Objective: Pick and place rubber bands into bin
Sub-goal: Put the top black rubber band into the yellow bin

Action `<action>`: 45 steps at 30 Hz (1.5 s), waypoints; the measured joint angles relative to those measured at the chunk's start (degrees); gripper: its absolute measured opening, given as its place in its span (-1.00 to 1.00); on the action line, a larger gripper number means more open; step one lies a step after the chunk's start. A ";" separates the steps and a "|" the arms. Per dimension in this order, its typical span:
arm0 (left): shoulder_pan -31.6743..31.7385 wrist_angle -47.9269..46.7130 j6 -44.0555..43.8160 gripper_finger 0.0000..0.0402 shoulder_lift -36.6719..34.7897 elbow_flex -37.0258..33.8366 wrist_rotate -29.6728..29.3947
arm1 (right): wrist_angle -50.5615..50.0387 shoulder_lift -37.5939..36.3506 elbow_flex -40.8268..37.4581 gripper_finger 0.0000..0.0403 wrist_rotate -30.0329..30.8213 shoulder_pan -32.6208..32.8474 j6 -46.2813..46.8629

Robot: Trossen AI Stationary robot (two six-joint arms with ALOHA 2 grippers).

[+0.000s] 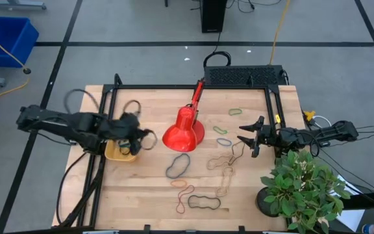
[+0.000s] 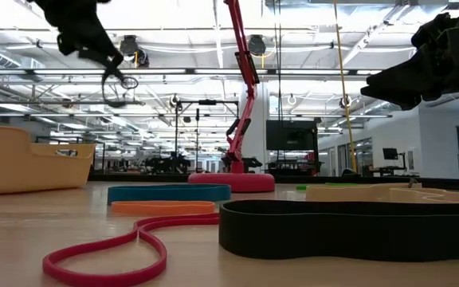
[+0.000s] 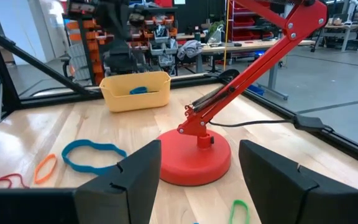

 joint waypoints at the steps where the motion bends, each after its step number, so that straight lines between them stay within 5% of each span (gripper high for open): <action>1: 0.00 -0.13 0.28 -0.98 -1.62 0.00 -1.15 | 0.04 0.01 0.00 0.04 0.00 0.00 0.00; 11: 0.24 -3.67 4.85 -0.97 -11.43 0.00 -4.64 | 0.08 0.14 0.00 0.04 0.02 0.00 0.00; 18: 1.99 -18.33 -4.40 -0.98 -11.78 0.02 -3.63 | 0.17 0.13 0.00 0.04 0.02 0.00 -0.02; 24: 2.99 -29.66 -13.45 -0.95 -8.55 0.02 -1.77 | 0.19 0.13 0.00 0.04 0.02 0.00 0.00; 45: 3.21 -32.83 -14.39 -0.97 12.39 0.02 2.98 | 0.21 0.13 0.00 0.04 0.07 0.00 -0.02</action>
